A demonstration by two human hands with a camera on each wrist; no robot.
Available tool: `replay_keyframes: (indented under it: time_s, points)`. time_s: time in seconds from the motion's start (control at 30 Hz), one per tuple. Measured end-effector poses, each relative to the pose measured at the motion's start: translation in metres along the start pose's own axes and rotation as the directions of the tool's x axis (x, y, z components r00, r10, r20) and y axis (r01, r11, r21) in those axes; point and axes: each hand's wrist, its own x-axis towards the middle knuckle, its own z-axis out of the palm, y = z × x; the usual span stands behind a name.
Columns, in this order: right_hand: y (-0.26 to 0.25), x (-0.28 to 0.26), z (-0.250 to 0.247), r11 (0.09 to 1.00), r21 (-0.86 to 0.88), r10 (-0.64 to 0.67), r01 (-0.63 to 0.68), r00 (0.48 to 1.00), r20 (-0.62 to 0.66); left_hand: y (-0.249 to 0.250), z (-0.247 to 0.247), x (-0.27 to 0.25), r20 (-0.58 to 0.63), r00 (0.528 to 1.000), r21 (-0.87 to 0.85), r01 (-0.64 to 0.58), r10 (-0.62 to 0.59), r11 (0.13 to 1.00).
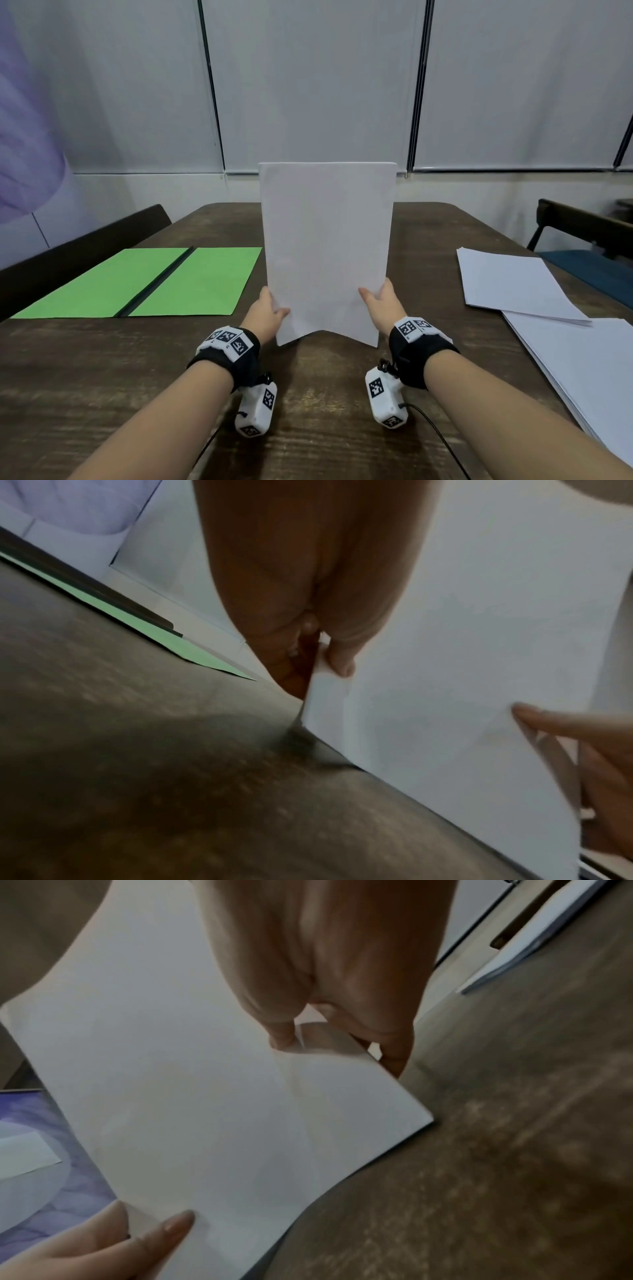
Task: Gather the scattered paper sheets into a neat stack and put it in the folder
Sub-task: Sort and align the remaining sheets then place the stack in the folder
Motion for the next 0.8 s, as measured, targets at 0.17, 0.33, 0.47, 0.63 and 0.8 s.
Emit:
replay_keyframes:
  time_s: [0.17,0.33,0.47,0.63,0.8]
  points:
    - [-0.001,0.001,-0.003,1.0,-0.02,0.001,-0.001,1.0,0.003,0.002,-0.013,0.009,0.102,0.993,0.064,0.046,-0.053,0.997]
    - [-0.002,0.003,-0.003,0.979,-0.177,0.122,-0.101,0.986,0.113,-0.001,-0.027,0.005,0.284,0.94,0.095,0.171,-0.192,0.981]
    - [0.008,-0.005,0.004,0.908,-0.389,0.261,-0.157,0.937,0.231,-0.015,-0.028,-0.005,0.404,0.85,0.235,0.261,-0.338,0.936]
    - [0.004,-0.016,0.008,0.717,-0.669,0.428,-0.194,0.88,0.204,-0.03,-0.027,-0.011,0.439,0.791,0.291,0.322,-0.425,0.901]
    - [0.002,-0.02,0.007,0.662,-0.725,0.456,-0.191,0.87,0.188,-0.028,-0.032,-0.015,0.442,0.783,0.281,0.342,-0.437,0.897]
